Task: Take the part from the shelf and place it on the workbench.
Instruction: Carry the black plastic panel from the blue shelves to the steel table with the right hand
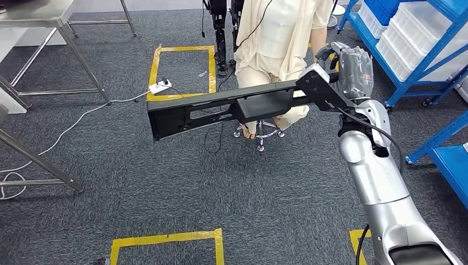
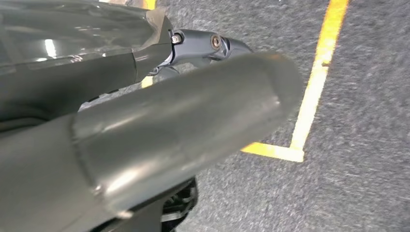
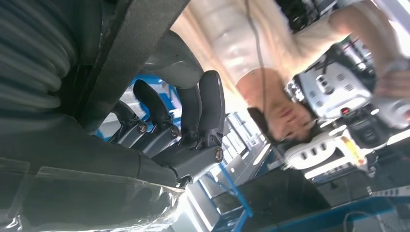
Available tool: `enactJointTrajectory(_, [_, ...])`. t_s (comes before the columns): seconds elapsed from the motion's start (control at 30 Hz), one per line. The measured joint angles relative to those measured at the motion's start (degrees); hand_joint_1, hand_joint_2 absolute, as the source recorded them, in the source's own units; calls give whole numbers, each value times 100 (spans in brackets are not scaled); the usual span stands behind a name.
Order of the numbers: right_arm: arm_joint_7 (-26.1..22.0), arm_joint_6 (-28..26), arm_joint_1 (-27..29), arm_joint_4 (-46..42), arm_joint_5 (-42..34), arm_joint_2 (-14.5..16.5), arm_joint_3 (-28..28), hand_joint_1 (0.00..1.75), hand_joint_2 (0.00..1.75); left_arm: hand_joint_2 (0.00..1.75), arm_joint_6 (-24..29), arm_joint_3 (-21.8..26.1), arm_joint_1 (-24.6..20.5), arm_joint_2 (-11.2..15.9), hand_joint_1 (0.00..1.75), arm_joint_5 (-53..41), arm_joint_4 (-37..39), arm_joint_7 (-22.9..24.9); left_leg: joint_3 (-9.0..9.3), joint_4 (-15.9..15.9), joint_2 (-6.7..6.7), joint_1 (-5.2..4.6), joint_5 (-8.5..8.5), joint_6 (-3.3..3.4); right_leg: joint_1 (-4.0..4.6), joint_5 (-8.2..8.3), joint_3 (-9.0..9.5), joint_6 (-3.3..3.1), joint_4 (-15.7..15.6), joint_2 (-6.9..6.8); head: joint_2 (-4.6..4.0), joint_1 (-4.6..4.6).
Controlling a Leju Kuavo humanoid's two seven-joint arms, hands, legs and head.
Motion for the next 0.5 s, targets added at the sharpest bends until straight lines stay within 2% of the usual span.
enactJointTrajectory(0.03, [-5, 0, -2, 1, -14, -2, 2, 175, 175, 0, 42, 1, 12, -2, 0, 9, 1, 39, 13, -24, -51, 0, 17, 35, -2, -22, -7, 29, 18, -9, 0, 3])
enactJointTrajectory(0.1, [-11, -1, -17, 10, -45, -25, 3, 175, 175, 0, 115, 7, 33, -9, 0, 43, 3, 100, 46, -76, -159, 10, 61, 123, -22, -167, -120, 51, 273, 153, 0, 8])
enactJointTrajectory(0.17, [-14, -1, -34, 46, -90, -75, 0, 175, 175, 0, 171, 17, 56, -13, 0, 81, 3, 142, 58, -95, -281, 16, 81, 178, -62, -451, -444, 15, 947, 376, 0, 22])
enactJointTrajectory(0.2, [-16, -1, -40, 76, -116, -101, 1, 175, 175, 0, 191, 21, 75, -11, 0, 94, 3, 158, 57, -94, -350, 16, 81, 188, -76, -576, -637, 10, 1322, 424, 0, 27])
enactJointTrajectory(0.23, [-21, 0, -42, 109, -140, -119, 3, 175, 175, 0, 207, 23, 100, -10, 0, 104, 4, 172, 57, -93, -421, 16, 81, 190, -87, -635, -776, 29, 1571, 444, 0, 27])
enactJointTrajectory(0.27, [-31, 0, -47, 140, -161, -128, 7, 175, 175, 0, 222, 25, 129, -10, 0, 115, 4, 183, 58, -90, -493, 16, 81, 190, -96, -603, -815, 71, 1608, 454, 0, 28])
enactJointTrajectory(0.3, [-44, 0, -61, 166, -176, -133, 14, 175, 175, 0, 233, 28, 154, -10, 0, 128, 5, 189, 59, -85, -564, 18, 81, 187, -109, -489, -743, 127, 1424, 467, 0, 27])
enactJointTrajectory(0.37, [-69, 2, -126, 205, -199, -130, 39, 175, 175, 0, 254, 50, 196, -10, 0, 168, 5, 195, 56, -64, -695, 20, 76, 163, -154, -161, -378, 224, 632, 566, 0, 26])
enactJointTrajectory(0.4, [-78, 5, -169, 225, -210, -121, 60, 175, 175, 0, 261, 72, 209, -8, 0, 184, 5, 195, 43, -51, -752, 17, 74, 135, -161, -51, -224, 228, 312, 612, 0, 26])
enactJointTrajectory(0.43, [-82, 10, -212, 245, -218, -108, 81, 175, 175, 0, 265, 97, 223, -3, 0, 199, 5, 195, 25, -44, -797, 18, 78, 103, -158, 8, -124, 206, 114, 643, 0, 24])
enactJointTrajectory(0.5, [-84, 17, -276, 296, -227, -50, 123, 175, 175, 0, 271, 147, 265, 4, 0, 215, 5, 194, -7, -59, -867, 27, 99, 31, -114, 24, -85, 114, 53, 599, 0, 20])
